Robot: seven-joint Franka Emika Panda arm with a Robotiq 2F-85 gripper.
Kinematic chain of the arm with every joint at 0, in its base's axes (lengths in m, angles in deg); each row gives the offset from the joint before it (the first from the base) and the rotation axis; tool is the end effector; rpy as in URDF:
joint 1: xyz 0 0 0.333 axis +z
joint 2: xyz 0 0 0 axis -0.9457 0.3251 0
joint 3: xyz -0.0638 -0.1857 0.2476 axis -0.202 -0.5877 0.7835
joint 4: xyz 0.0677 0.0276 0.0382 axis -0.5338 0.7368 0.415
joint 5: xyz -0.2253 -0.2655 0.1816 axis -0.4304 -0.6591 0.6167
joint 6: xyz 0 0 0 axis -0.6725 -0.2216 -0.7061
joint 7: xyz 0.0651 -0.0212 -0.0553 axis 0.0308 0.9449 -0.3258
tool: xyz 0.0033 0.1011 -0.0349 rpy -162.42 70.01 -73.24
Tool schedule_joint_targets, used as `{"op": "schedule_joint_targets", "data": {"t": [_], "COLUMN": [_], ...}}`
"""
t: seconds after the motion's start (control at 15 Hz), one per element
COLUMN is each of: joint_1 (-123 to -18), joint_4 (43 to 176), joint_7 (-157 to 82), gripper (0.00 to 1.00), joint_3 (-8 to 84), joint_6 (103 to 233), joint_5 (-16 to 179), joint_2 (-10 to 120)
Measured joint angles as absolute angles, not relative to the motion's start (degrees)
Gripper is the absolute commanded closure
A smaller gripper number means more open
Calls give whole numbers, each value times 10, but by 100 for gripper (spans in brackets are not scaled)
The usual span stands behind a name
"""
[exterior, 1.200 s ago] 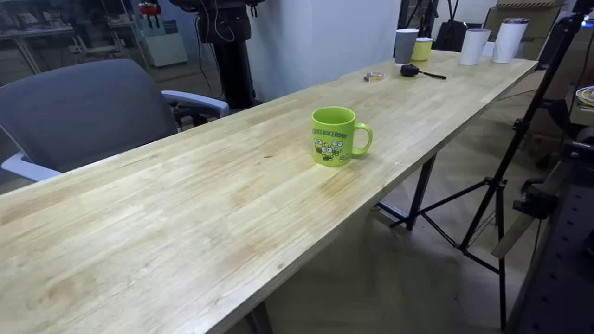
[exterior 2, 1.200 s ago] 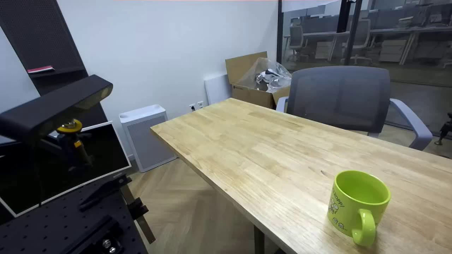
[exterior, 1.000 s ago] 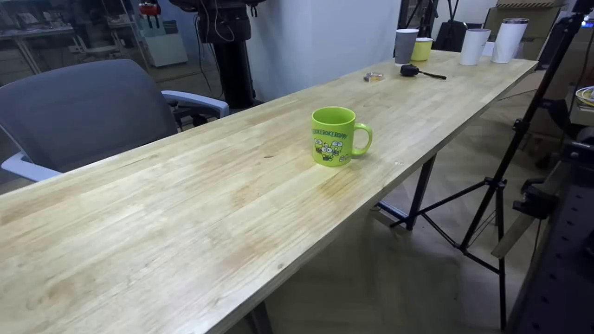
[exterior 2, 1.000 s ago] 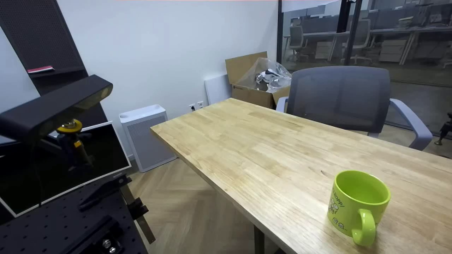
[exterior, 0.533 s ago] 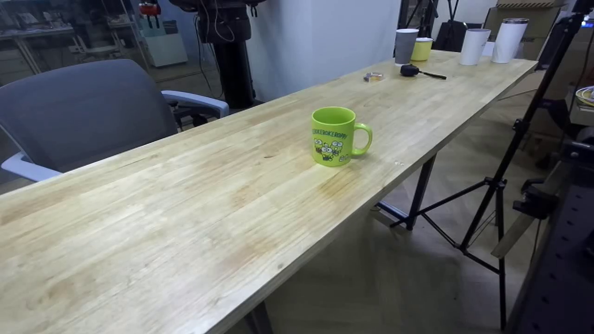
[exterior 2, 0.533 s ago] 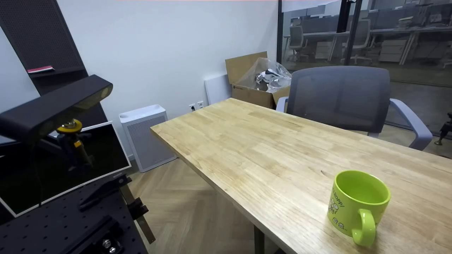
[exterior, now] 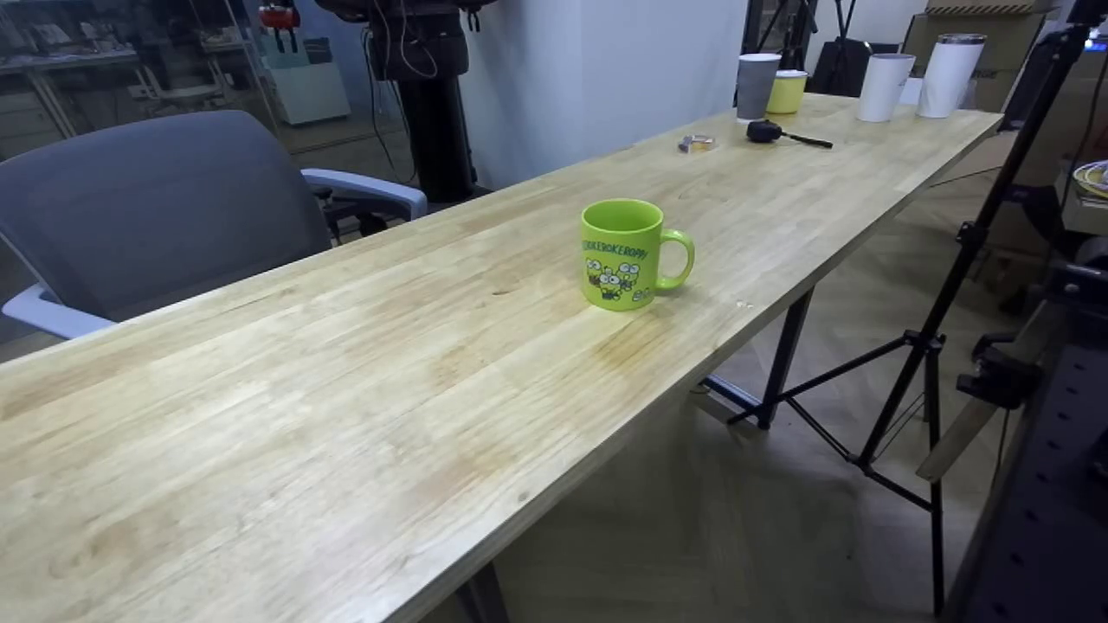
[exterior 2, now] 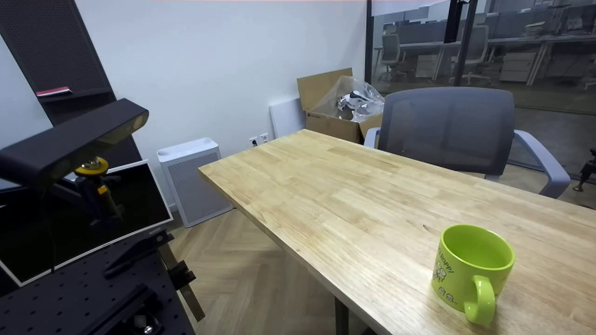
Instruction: Move the yellow mug from right to left
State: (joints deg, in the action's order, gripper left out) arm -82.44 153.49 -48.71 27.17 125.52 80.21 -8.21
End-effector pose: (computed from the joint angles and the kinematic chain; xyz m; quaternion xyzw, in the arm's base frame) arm 0.2659 -0.1633 0.5780 -0.9898 0.1301 -0.0249 0.0518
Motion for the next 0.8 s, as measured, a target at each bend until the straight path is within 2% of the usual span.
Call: {"op": "schedule_joint_targets", "data": {"t": [0.47,0.8], "joint_1": [-821,-796], "joint_4": [1537,1550], "joint_7": [-493,-501], "gripper": [0,0], "joint_3": [272,285], "joint_6": [1260,1319], "joint_5": [809,825], "joint_2": [-80,-66]}}
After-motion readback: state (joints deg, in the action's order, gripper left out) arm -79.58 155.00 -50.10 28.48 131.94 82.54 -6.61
